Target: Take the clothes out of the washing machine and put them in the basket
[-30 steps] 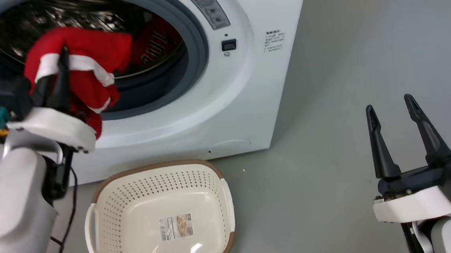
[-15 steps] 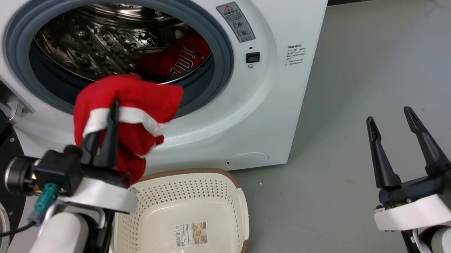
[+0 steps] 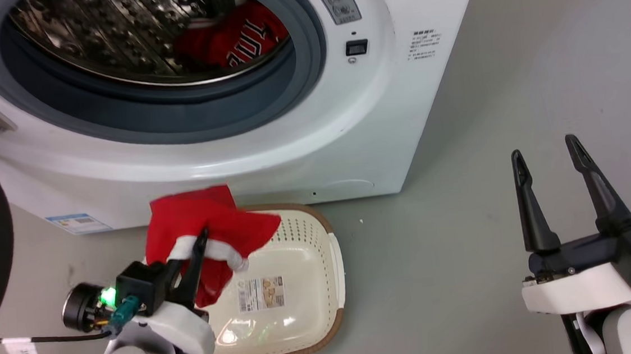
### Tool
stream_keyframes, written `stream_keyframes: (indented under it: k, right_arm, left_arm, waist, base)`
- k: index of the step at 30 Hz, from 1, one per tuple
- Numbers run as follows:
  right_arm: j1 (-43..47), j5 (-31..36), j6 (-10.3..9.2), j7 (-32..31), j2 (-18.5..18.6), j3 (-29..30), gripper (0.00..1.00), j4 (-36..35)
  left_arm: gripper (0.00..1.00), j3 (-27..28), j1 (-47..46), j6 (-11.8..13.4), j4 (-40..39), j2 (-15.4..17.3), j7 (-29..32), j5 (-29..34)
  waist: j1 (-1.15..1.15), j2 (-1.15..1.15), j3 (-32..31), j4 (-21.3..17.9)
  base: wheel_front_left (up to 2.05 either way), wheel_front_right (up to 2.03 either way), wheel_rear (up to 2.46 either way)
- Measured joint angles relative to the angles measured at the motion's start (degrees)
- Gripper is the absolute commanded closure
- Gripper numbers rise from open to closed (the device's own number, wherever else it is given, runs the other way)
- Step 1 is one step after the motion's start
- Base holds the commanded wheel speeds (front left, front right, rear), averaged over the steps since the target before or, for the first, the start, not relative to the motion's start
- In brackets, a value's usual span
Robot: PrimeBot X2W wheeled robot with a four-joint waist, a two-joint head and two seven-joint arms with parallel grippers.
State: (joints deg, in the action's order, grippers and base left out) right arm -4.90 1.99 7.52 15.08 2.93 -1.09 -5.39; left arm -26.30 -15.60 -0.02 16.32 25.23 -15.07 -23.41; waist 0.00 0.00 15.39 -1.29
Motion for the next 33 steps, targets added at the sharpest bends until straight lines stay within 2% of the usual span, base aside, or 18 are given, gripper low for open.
stream_keyframes:
  k: [7, 16, 27, 33]
  right_arm:
    - [-2.8, -0.3, 0.00, 0.0, 0.0, 0.0, 0.00, -1.7]
    - [-6.2, -1.5, 0.00, 0.0, 0.0, 0.0, 0.00, -3.7]
    - [-9.4, -3.9, 0.00, 0.0, 0.0, -0.5, 0.00, -5.4]
    - [-9.9, -3.3, 0.00, 0.0, 0.0, -0.1, 0.00, -5.8]
  left_arm:
    - [1.00, -0.4, -4.0, -3.1, 12.6, -1.5, 0.0, 2.1]
    - [1.00, -0.6, -13.0, -5.5, 25.3, -2.2, 0.0, 4.9]
    - [1.00, -0.7, -20.6, -6.4, 37.4, -2.5, 0.0, 6.6]
    - [1.00, 0.0, -24.4, -6.5, 40.7, -4.8, 0.0, 7.0]
  waist:
    - [0.00, 0.00, 6.3, -1.7]
    - [0.01, 0.00, 16.4, -4.8]
    - [0.01, 0.00, 27.0, -9.3]
    - [0.01, 0.00, 31.2, -9.7]
  base:
    - [0.00, 0.00, 0.00]
    - [0.00, 0.00, 0.00]
    - [0.00, 0.00, 0.00]
    - [0.00, 0.00, 0.00]
